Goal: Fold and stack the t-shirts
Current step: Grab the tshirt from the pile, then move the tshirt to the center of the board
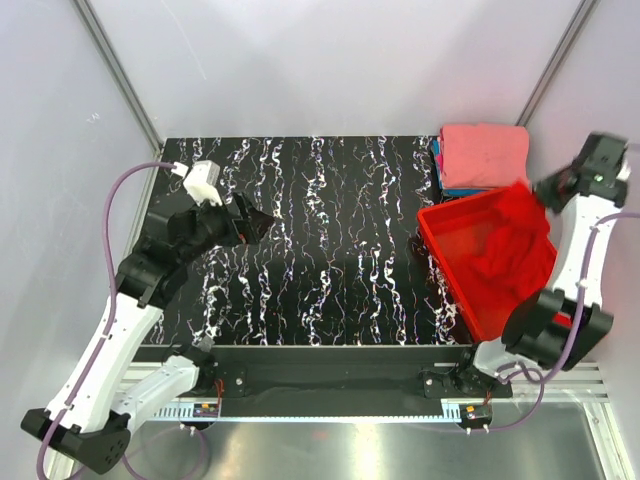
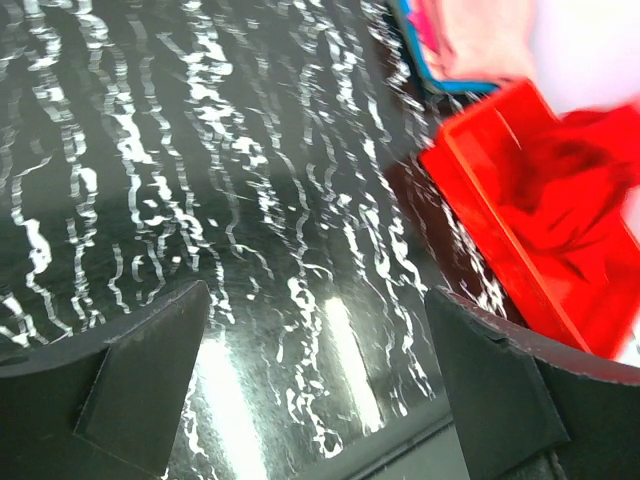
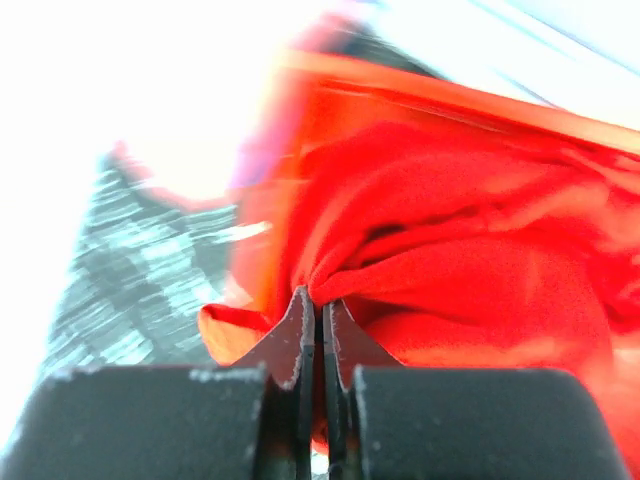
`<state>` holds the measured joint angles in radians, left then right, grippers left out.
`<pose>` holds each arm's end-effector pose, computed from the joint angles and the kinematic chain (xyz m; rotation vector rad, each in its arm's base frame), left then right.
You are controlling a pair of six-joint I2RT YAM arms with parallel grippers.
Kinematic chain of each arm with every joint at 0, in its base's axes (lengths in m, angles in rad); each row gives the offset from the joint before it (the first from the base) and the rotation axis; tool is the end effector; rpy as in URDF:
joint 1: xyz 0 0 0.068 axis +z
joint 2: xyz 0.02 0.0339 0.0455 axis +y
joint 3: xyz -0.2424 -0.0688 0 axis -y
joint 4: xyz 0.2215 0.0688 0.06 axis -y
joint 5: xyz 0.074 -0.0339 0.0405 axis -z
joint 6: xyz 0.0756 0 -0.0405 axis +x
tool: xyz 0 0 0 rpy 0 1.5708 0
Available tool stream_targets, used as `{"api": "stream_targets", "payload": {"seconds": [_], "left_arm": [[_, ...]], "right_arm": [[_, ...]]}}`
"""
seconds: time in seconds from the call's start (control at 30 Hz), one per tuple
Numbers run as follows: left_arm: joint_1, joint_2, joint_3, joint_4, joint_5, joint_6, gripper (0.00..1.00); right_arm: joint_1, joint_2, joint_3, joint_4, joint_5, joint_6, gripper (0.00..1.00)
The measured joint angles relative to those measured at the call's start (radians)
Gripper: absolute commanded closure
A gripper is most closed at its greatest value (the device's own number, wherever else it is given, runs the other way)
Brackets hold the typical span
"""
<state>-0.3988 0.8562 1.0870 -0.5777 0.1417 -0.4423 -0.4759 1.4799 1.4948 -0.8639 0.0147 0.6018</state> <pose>0.1830 -0.0887 0.3551 0.0554 1.9767 -0.6939 0.2816 -0.1464 0.3059 1.2476 2.0737 0.0397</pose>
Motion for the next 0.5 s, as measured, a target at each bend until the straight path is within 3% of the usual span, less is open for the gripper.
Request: {"api": "stream_targets", "payload": {"seconds": [0.13, 0.3, 0.4, 0.5], "left_arm": [[0.088, 0.028, -0.009, -0.001, 0.009, -0.033, 0.05], [0.241, 0.024, -0.037, -0.026, 0.057, -0.072, 0.05], [0.263, 0.012, -0.029, -0.052, 0.056, -0.086, 0.04], [0.278, -0.013, -0.015, -0.084, 0.045, -0.101, 0.04]], "right_arm": [[0.137, -0.034, 0.374, -0.069, -0.188, -0.027, 1.0], [0.458, 0.063, 0.975, -0.164, -0.387, -0.002, 1.0], [0.553, 0.015, 0.987, -0.111, -0.502, 0.061, 1.0], [0.626, -0.103, 0.755, -0.008, -0.555, 0.125, 1.0]]}}
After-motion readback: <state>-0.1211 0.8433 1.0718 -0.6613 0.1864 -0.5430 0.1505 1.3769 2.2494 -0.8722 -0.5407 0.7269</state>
